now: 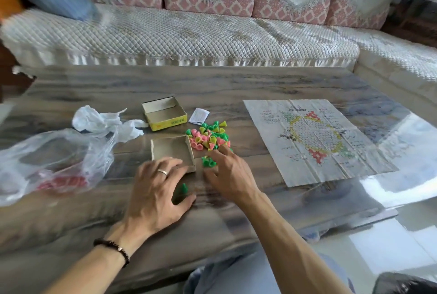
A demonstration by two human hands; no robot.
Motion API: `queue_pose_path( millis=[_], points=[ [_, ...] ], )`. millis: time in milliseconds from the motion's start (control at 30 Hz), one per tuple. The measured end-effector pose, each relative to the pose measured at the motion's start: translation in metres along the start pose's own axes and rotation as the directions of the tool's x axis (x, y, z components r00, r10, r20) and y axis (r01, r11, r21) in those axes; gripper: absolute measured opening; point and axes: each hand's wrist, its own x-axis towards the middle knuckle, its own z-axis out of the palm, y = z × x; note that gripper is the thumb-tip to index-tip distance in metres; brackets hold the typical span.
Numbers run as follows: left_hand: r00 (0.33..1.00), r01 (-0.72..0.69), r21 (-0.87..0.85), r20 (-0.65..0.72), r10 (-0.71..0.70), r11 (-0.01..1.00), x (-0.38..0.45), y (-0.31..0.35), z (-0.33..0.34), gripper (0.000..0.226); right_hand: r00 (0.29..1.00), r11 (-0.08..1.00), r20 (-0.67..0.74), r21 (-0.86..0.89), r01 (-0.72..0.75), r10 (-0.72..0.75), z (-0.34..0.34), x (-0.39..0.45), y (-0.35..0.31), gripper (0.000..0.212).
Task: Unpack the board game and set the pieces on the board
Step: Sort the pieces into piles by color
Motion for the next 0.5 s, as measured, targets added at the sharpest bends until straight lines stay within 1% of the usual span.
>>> queue_pose_path(
  millis=[33,100,200,267,333,367,433,467,500],
  points=[
    [1.0,0.004,0.021,0.018,-0.005,1.0,0.0,-0.003,0.0,0.057,1.0,1.0,0.011,-0.008,-0.005,0.005,0.003,0.002,-0.003,0.032],
    [0.995,0.017,0.064,0.098,-0.024,0.998,0.001,-0.009,0.0,0.06,0.999,0.999,0.027,-0.019,-0.032,0.032,0.009,0.006,-0.008,0.03],
    [0.974,0.056,0.113,0.214,-0.08,0.992,0.006,-0.019,0.003,0.073,0.998,0.999,0.044,-0.015,-0.044,0.045,0.012,0.013,-0.012,0.022],
    [0.968,0.096,0.123,0.22,-0.122,0.988,0.008,-0.025,0.003,0.081,0.998,0.999,0.061,0.016,-0.031,0.03,0.013,0.016,-0.011,0.015],
    [0.977,0.096,0.126,0.177,-0.117,0.987,0.012,-0.029,0.002,0.084,0.997,0.998,0.073,0.065,-0.024,0.019,0.012,0.014,-0.01,0.012],
    [0.988,0.06,0.122,0.133,-0.077,0.991,0.013,-0.027,0.0,0.079,0.997,0.995,0.076,0.093,-0.024,0.017,0.011,0.013,-0.01,0.013],
    [0.999,-0.054,0.111,0.011,0.053,0.992,0.011,-0.02,-0.001,0.057,0.996,0.989,0.085,0.144,-0.026,0.014,0.009,0.009,-0.009,0.014],
    [0.995,-0.094,0.094,-0.021,0.096,0.991,0.008,-0.016,0.0,0.045,0.995,0.986,0.095,0.167,-0.029,0.013,0.007,0.007,-0.009,0.014],
    [0.995,-0.1,0.048,-0.015,0.101,0.994,0.006,-0.012,0.0,0.036,0.994,0.982,0.108,0.187,-0.032,0.012,0.005,0.005,-0.009,0.014]
  ],
)
